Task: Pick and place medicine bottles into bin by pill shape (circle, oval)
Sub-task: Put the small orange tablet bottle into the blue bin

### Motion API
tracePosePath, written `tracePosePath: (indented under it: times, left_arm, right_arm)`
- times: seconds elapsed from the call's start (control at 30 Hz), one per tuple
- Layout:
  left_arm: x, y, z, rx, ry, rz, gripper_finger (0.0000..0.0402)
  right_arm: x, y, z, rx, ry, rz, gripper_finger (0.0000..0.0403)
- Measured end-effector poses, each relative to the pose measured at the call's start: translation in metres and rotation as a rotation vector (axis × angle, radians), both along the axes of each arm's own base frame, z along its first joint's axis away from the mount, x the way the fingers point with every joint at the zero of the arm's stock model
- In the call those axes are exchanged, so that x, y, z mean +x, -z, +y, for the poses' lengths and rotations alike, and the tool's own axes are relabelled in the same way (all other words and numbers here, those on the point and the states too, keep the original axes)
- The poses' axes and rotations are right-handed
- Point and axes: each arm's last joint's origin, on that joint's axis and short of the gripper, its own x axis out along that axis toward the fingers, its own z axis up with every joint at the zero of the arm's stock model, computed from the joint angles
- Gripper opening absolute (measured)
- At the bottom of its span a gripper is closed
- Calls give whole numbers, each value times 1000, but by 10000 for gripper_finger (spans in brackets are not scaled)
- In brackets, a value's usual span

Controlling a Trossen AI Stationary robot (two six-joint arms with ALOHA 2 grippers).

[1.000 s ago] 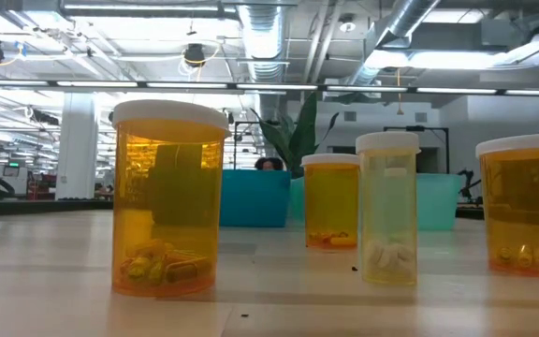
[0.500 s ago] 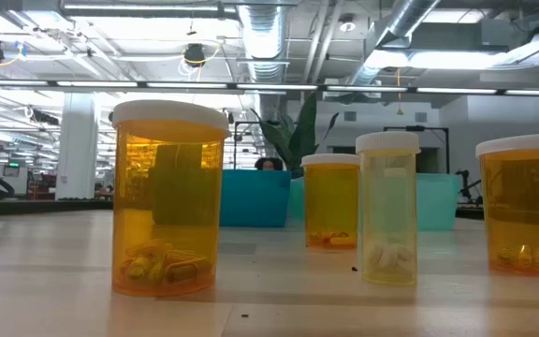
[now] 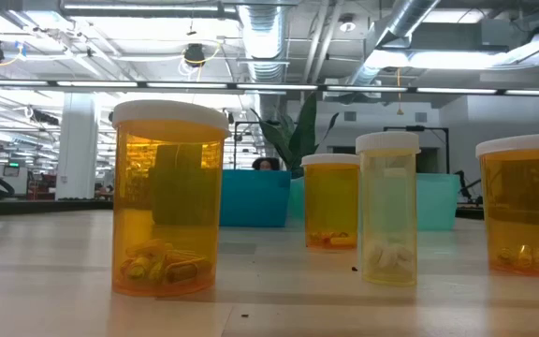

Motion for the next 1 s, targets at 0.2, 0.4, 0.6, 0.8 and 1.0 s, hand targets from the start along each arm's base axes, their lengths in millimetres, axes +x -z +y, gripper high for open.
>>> tracePosePath:
  times: [0.2, 0.4, 0.6, 0.8, 1.0]
  left_arm:
    - [3, 3, -2, 36, 71, 39, 222]
    - [9, 10, -4, 23, 139, 134, 222]
    - [14, 17, -5, 34, 186, 230, 222]
    - [11, 22, -5, 37, 272, 425, 222]
    - [-1, 24, -3, 35, 240, 610, 222]
  right_arm:
    - [-18, -7, -6, -12, 0, 63, 118]
    - [-41, -10, -10, -4, 13, 197, 118]
    - [-59, -7, -5, 0, 42, 319, 118]
    - [-75, 11, 0, 35, 58, 562, 118]
    - [-80, 37, 6, 99, 28, 834, 118]
